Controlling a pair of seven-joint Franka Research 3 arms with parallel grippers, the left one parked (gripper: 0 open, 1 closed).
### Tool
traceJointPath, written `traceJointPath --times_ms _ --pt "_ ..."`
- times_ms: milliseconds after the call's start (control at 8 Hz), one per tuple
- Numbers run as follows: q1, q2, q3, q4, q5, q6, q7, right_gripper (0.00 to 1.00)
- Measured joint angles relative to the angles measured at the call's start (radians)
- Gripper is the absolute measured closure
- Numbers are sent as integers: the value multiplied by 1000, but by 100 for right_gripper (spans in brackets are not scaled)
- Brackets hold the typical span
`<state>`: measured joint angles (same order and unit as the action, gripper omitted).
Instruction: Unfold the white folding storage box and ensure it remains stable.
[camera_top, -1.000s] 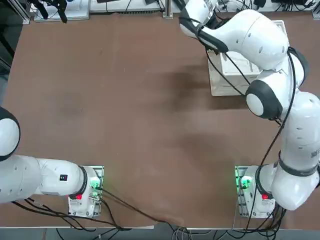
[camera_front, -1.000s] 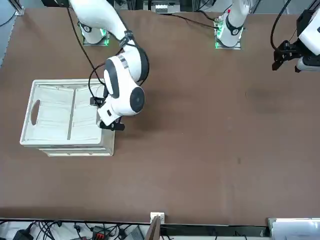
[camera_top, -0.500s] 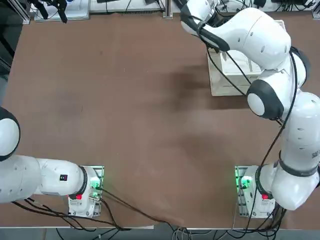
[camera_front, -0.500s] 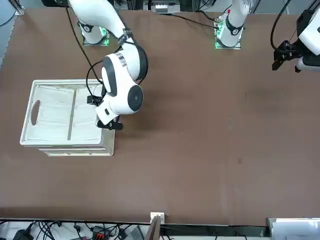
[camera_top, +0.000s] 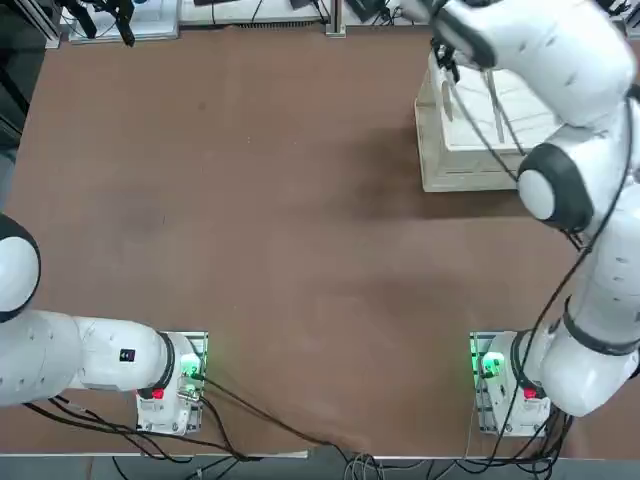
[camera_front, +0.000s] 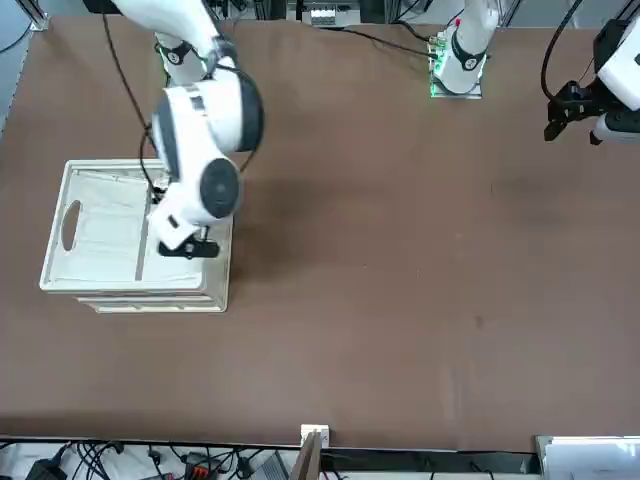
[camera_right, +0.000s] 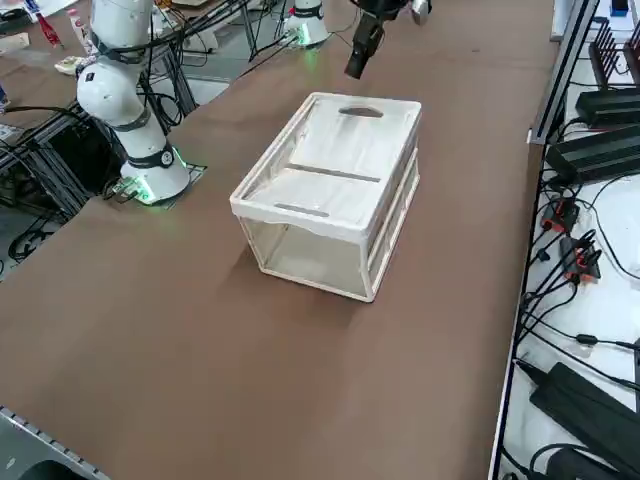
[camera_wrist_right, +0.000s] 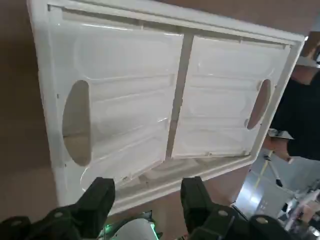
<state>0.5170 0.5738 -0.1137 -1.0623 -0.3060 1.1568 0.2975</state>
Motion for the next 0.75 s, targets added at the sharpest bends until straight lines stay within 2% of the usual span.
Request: traceJointPath --times_ms 250,500,750 --pt "-117 -72 -1 0 95 21 -118 22" --pt "-214 -129 -1 -59 120 104 -230 24" --pt "-288 -239 -1 -302 133 353 -287 27"
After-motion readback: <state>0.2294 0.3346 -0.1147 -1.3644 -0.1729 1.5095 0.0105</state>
